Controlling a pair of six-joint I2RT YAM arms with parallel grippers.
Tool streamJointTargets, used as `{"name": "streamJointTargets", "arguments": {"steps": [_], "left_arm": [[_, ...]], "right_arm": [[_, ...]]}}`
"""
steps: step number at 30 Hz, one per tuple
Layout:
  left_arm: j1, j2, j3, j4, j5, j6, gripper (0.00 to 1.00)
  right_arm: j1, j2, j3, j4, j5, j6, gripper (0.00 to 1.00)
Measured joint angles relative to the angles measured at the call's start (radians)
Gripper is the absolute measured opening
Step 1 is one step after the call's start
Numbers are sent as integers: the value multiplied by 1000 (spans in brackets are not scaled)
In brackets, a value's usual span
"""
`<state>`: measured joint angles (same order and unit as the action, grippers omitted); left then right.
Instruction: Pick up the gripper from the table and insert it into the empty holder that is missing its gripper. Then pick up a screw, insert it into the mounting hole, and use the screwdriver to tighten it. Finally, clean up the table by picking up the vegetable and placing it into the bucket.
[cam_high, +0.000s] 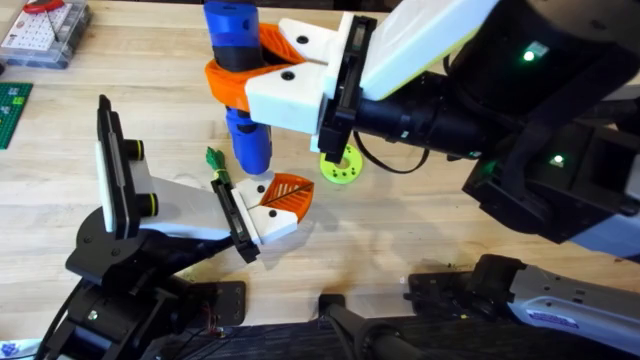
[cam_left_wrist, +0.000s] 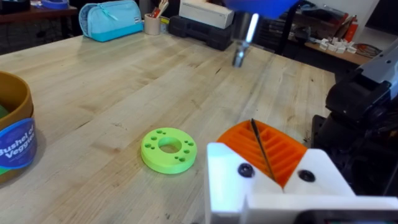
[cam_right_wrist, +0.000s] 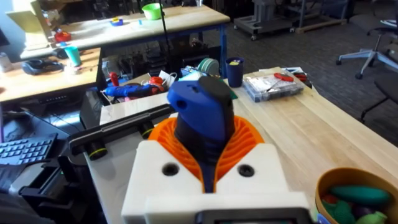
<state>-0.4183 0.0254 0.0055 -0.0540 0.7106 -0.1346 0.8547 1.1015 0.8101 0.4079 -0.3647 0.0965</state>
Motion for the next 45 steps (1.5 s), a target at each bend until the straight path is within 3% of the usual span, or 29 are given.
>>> {"name": "streamJointTargets", "arguments": {"steps": [12, 28, 45], "left_arm": [[0, 1, 0, -2, 3, -5, 18], [0, 1, 0, -2, 3, -5, 18], [0, 1, 0, -3, 3, -5, 18]], "right_arm": [[-1, 9, -10, 42, 67, 1, 46], [-2, -180, -15, 47, 94, 40, 46], [-2, -188, -15, 8, 92, 87, 46]]}}
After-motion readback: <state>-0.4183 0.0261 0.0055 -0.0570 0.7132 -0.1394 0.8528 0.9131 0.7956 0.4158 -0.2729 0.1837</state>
